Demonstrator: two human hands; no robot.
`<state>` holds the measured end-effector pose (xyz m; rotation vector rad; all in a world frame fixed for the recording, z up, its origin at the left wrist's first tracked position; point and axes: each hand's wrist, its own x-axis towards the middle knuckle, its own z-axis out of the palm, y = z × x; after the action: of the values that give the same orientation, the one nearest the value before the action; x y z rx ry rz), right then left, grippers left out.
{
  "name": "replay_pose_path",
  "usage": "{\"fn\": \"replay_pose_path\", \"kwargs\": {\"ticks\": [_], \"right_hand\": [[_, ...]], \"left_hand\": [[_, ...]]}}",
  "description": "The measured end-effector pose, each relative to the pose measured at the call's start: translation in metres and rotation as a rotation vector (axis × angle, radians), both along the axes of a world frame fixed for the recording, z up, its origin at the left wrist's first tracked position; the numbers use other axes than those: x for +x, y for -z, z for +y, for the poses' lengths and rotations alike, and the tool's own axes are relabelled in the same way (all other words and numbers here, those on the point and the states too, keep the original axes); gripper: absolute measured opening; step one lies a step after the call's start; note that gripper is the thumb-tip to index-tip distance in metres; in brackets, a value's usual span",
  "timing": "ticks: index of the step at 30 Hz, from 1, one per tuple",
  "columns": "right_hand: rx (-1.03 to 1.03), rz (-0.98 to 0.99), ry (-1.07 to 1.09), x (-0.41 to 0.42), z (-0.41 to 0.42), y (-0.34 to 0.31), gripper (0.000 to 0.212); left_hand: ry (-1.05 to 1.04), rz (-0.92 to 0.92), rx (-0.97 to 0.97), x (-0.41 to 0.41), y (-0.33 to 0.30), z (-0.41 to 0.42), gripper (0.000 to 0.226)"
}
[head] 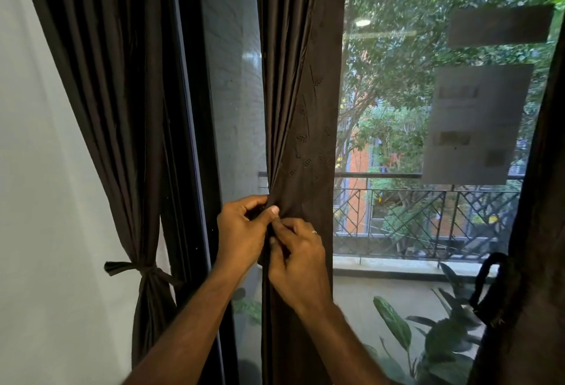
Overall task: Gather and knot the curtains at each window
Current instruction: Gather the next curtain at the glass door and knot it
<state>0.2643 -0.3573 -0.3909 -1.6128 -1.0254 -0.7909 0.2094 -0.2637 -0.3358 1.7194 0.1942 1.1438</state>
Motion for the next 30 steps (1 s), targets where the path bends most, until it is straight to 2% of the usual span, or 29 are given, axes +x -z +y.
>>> {"fn": "replay_pose_path", "kwargs": {"ticks": [2,4,6,8,11,14,17,19,20,24,28,30], "right_hand": [[0.179,0.064,0.031,0.008,-0.012,-0.005,0.02],[0.342,0.243,0.084,0.026,-0.026,-0.011,0.019],[0.362,0.468,0.059,0.045,-0.033,-0.015,0.031],[0.335,0.587,-0.015,0.052,-0.035,-0.016,0.032],[0.383,0.553,0.066,0.05,-0.037,-0.016,0.017],[0.465,0.473,0.144,0.04,-0.043,-0.014,0.02],[0.363,0.168,0.195,0.015,-0.034,-0.004,0.008],[0.224,-0.03,0.209,0.0,-0.02,0.005,0.016],[0.194,-0.058,0.201,-0.002,-0.014,0.006,0.018],[0.2,-0.044,0.15,-0.003,0.0,0.004,0.011],[0.211,0.035,0.072,-0.002,0.006,0.005,0.01],[0.214,0.077,0.05,0.001,0.007,0.006,0.011]], "left_hand": [[0.007,-0.013,0.027,-0.003,0.0,-0.002,0.029],[0.013,-0.025,0.027,-0.005,0.0,0.0,0.028],[0.022,-0.033,0.009,-0.007,0.001,0.003,0.027],[0.032,-0.029,0.007,-0.008,0.001,0.002,0.027],[0.027,-0.017,0.026,-0.008,0.0,0.0,0.029],[-0.048,-0.016,0.032,-0.004,0.0,-0.001,0.029],[-0.167,-0.04,0.033,0.0,0.003,-0.005,0.02],[-0.231,-0.083,0.044,0.002,0.005,-0.009,0.018],[-0.245,-0.096,0.05,0.003,0.005,-0.013,0.02],[-0.177,-0.109,0.071,0.002,0.011,-0.019,0.034],[-0.006,-0.124,-0.111,0.0,0.018,-0.008,0.02],[0.054,-0.112,-0.146,-0.002,0.02,-0.006,0.023]]}}
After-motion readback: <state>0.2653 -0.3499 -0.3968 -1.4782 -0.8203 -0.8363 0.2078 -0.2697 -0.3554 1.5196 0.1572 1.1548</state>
